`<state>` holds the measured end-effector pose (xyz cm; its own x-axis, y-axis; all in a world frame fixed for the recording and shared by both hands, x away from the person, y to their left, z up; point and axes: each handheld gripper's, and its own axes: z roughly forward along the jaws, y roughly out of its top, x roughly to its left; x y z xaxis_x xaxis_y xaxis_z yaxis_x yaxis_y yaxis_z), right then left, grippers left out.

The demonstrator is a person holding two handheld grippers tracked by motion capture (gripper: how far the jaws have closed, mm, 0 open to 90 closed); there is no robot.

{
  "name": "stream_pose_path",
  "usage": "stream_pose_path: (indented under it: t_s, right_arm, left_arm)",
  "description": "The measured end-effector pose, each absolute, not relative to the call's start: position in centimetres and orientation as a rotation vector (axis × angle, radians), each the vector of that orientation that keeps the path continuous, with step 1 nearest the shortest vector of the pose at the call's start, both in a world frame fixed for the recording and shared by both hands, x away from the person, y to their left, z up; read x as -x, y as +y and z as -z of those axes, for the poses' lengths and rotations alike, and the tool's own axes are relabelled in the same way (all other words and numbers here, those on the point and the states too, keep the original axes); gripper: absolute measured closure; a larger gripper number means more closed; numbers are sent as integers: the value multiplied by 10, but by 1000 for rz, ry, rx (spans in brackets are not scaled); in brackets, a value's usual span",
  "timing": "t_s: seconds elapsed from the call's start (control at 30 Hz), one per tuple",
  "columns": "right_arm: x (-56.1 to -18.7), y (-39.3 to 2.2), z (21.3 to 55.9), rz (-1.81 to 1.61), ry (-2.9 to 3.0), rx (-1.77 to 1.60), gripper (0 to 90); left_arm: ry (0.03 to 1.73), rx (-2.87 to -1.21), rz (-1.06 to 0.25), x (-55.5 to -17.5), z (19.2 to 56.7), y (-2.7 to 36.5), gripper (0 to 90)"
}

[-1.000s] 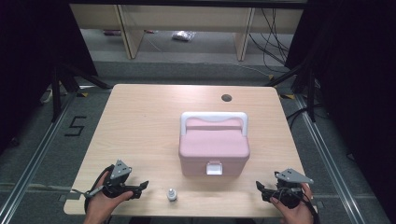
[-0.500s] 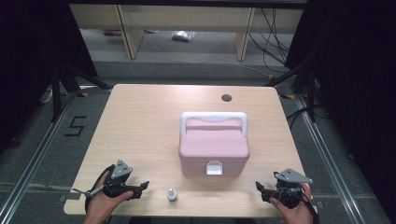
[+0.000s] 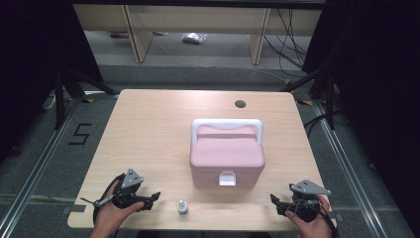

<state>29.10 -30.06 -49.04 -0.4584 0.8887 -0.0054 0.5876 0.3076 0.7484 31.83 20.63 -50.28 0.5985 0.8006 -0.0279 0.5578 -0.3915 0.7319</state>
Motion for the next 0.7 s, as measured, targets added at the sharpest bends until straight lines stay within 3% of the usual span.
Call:
stream_pose_path:
  t_s: [0.17, 0.7]
  right_arm:
    - [-287, -295, 488, -1001, 2177, -1361, 221]
    - [-265, -243, 480, -1092, 2343, -1103, 223]
  left_arm:
    - [1054, -2095, -363, -321, 500, 206, 160]
    - [1049, -2094, -382, -332, 500, 199, 160]
